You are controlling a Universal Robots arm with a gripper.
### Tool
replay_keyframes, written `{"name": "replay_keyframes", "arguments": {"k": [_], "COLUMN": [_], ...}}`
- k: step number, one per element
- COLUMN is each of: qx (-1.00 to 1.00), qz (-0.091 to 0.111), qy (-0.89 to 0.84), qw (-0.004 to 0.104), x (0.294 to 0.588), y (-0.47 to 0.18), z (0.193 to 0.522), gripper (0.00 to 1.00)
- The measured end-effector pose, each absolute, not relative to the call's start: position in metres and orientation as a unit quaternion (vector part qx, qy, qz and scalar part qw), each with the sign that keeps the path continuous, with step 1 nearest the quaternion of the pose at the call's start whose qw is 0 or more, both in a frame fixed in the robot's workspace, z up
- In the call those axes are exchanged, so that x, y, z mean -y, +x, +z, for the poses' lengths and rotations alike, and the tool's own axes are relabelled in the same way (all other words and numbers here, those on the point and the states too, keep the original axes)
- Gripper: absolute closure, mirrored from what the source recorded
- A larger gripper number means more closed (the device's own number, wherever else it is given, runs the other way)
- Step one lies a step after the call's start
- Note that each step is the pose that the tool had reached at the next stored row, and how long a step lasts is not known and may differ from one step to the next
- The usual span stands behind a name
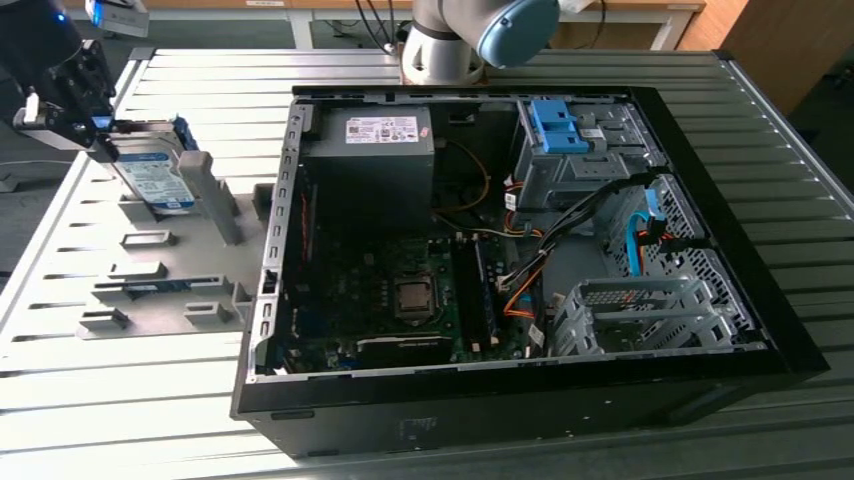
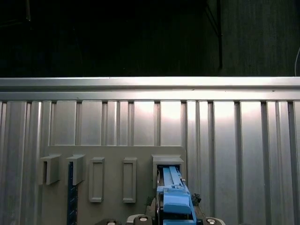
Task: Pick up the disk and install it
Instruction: 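Pick up the disk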
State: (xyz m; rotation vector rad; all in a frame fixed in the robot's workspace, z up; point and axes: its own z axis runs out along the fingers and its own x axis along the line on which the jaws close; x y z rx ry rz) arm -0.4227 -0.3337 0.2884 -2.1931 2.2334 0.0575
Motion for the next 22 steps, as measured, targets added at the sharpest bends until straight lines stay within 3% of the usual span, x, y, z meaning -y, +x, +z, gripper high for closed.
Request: {"name": "replay_keyframes", "arguments": {"k": [6, 7, 13, 15, 16, 22], "qx": [-0.714, -0.714, -0.714, -0.714, -0.714, -0.714], "qz": [0.018, 0.018, 0.018, 0.018, 0.018, 0.018], "qy": [-0.700, -0.700, -0.700, -0.700, -0.700, -0.700], "qw": [0.006, 0.006, 0.005, 0.005, 0.005, 0.005], "x": [0.3337, 0.3337, 0.3337, 0.3337, 0.3337, 0.3337], "y": [-0.4227, -0.4227, -0.4227, -0.4227, -0.4227, -0.4227], "z": [0.2883, 0.2883, 0.2883, 0.2884, 0.2884, 0.2890], "gripper": [0.62, 0.55, 0.55, 0.57, 0.63, 0.64]}}
